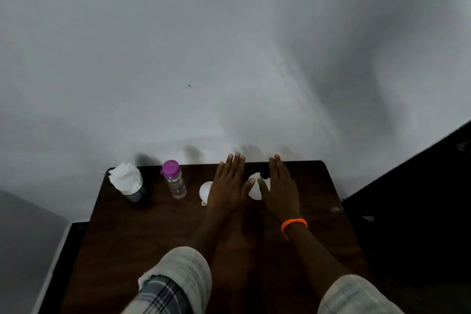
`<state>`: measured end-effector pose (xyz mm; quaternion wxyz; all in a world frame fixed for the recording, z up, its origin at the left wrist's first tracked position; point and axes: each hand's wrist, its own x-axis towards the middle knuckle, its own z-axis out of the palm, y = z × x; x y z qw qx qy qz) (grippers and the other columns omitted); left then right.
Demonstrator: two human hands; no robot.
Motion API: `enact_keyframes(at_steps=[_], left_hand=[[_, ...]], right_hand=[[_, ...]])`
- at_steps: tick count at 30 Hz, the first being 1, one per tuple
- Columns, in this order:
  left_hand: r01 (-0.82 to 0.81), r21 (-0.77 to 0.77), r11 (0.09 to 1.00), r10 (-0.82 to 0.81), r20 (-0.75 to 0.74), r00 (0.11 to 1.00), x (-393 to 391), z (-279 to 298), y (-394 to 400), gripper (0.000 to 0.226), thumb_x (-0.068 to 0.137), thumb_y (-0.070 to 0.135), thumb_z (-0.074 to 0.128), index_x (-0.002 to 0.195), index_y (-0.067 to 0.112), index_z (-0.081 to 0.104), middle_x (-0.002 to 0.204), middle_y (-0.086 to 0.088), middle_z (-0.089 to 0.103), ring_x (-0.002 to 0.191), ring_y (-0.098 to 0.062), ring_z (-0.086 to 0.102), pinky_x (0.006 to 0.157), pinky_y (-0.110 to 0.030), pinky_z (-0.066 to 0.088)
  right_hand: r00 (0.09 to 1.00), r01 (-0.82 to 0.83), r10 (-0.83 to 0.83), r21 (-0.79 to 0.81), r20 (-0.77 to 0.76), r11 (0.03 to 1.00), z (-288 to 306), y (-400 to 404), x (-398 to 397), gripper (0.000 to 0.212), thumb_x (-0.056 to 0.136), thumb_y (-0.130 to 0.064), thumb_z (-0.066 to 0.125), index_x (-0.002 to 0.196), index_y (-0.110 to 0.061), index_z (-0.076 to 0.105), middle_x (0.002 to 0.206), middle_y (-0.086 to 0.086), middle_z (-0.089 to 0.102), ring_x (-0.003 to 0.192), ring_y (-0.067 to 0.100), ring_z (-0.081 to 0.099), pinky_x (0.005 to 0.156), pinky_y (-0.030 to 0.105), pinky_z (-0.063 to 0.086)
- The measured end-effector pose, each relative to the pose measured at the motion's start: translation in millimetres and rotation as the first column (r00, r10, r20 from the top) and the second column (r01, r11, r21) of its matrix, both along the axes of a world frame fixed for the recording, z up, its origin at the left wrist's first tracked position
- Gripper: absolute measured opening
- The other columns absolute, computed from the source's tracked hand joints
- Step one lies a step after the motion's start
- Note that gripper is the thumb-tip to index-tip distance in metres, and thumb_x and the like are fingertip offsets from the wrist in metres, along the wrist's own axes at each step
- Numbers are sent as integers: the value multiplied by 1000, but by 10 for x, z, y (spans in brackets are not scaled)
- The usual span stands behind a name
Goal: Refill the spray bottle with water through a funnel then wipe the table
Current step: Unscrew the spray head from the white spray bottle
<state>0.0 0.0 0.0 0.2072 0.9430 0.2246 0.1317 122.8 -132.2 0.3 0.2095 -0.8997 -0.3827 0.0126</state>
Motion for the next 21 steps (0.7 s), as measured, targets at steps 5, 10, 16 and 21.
enact_keyframes(at_steps=[5,10,16,21], left_hand=[[4,-36,999,-5,-45,999,145,-222,-58,88,97,71,-7,162,15,13,170,-2,6,157,-14,-6,128,-37,-3],[13,-62,998,-17,-58,998,209,-349,-58,82,100,69,0,163,18,12,170,0,6,157,-12,-6,129,-37,0],[9,-56,998,-11,-34,999,143,-276,-101,82,100,68,0,162,17,16,170,-1,10,157,-13,-2,129,-39,4],[-5,-78,997,4,-17,1000,-1,-177,-133,82,100,69,6,162,17,14,171,-1,8,158,-13,-3,129,-41,5]], right_hand=[[997,17,-16,12,-70,1000,-189,68,129,70,102,-41,54,161,-19,22,170,1,16,153,21,25,117,40,33],[994,20,-13,61,-106,998,-243,129,172,51,99,-24,60,148,-16,49,154,9,47,143,26,41,113,44,42],[984,38,-24,75,-177,996,-136,161,197,35,94,-12,64,129,-13,62,125,9,64,120,27,57,93,40,52],[972,4,24,120,-233,993,61,106,140,28,89,-8,66,115,-17,63,111,2,65,103,23,62,83,40,54]])
